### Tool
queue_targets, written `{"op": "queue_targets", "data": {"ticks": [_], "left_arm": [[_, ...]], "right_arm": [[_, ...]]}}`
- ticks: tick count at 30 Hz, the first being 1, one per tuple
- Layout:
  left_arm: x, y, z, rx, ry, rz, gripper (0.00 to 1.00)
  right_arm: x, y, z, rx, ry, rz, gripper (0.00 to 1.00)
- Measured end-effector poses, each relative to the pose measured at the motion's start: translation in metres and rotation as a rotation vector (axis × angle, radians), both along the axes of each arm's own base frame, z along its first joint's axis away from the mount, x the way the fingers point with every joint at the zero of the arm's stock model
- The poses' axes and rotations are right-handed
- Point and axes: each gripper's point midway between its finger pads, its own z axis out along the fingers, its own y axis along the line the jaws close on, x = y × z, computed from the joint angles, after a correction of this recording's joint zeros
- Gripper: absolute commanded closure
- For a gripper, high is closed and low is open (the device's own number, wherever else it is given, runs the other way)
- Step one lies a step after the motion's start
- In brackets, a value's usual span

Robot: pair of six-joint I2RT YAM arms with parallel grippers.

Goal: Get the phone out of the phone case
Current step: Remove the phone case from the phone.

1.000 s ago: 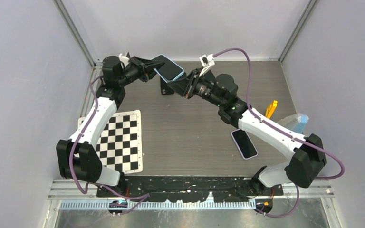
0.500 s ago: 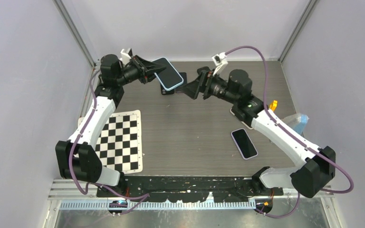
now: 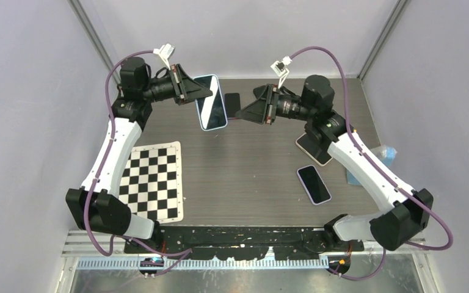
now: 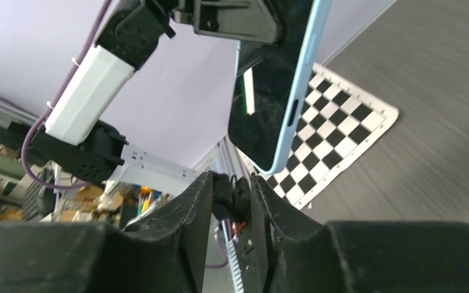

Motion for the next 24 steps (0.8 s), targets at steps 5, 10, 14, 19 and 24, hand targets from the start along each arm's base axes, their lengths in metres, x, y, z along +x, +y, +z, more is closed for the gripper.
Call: {"op": "queue_targets", "data": {"ticks": [5, 10, 14, 19, 24], "left_arm": [[-0.010, -0.003, 0.002, -0.004, -0.033, -0.064, 1.00], [-0.015, -0.005, 0.001, -0.019, -0.045, -0.106, 1.00], [-0.020, -0.008, 0.000, -0.046, -0.041, -0.144, 1.00], [-0.024, -0.011, 0.005, -0.076, -0.044, -0.175, 1.00], [-0.026, -0.011, 0.010, -0.084, -0.074, -0.189, 1.00]], "right_arm": [[-0.004, 0.018, -0.032, -0.067, 0.087, 0.085, 0.41], [-0.009, 0.023, -0.056, -0.146, 0.104, 0.092, 0.38], [-0.007, 0.023, -0.060, -0.164, 0.069, 0.090, 0.42], [-0.006, 0.026, -0.057, -0.171, 0.017, 0.109, 0.52], [-0.008, 0.029, -0.053, -0.164, -0.042, 0.126, 0.63]]}}
